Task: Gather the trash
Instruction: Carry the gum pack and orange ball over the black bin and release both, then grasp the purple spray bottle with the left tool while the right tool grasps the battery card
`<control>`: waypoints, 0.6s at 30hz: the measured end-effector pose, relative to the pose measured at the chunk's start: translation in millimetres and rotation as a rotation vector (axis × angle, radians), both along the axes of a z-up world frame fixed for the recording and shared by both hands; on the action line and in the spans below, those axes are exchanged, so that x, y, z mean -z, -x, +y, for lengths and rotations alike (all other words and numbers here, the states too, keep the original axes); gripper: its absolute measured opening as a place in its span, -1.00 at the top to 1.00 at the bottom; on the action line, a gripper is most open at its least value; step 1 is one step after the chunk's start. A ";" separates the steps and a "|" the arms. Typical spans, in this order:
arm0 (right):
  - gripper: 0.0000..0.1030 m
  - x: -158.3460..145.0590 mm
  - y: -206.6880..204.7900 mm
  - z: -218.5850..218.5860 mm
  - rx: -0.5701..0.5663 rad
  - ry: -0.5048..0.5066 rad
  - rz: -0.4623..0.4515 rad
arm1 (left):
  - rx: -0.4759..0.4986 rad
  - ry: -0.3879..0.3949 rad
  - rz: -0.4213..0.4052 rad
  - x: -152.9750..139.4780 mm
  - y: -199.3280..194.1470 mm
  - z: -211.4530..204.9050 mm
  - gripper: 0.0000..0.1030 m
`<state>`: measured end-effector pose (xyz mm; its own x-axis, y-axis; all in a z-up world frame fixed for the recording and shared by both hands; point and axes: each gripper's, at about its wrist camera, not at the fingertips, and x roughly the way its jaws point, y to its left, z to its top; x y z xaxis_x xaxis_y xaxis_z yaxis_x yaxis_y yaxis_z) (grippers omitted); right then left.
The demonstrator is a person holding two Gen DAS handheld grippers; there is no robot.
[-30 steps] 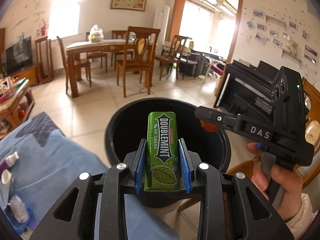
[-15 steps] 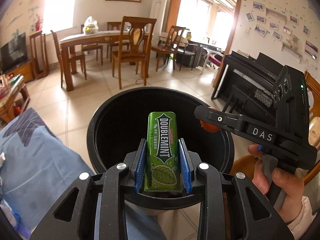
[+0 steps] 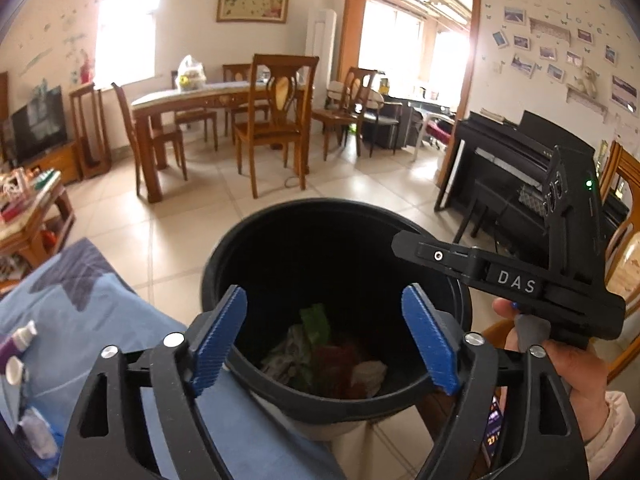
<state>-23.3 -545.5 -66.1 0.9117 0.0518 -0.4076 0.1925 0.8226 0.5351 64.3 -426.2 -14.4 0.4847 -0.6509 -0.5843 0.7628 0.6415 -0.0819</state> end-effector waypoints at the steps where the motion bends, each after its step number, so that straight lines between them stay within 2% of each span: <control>1: -0.25 -1.1 -0.9 2.6 -0.003 0.003 0.002 | -0.004 0.003 -0.006 -2.2 1.2 4.0 -0.65; 3: -0.39 -3.9 -3.3 9.3 -0.014 0.010 0.003 | -0.014 0.006 -0.016 -6.0 3.0 15.0 -0.66; 10: -0.39 -12.9 -19.0 48.7 -0.086 0.056 0.017 | -0.091 0.032 -0.014 -14.6 -5.4 74.7 -0.66; 16: -0.39 -19.6 -41.0 104.0 -0.200 0.101 0.034 | -0.254 0.051 0.009 -17.6 -44.2 163.2 -0.66; 18: -0.39 -21.4 -47.4 125.4 -0.246 0.111 0.037 | -0.339 0.045 0.014 -17.4 -64.7 202.4 -0.66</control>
<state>24.0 -420.1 -44.7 0.8618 0.2227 -0.4558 -0.0027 0.9004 0.4350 129.0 -223.9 3.0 0.6699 -0.4796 -0.5667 0.5055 0.8537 -0.1249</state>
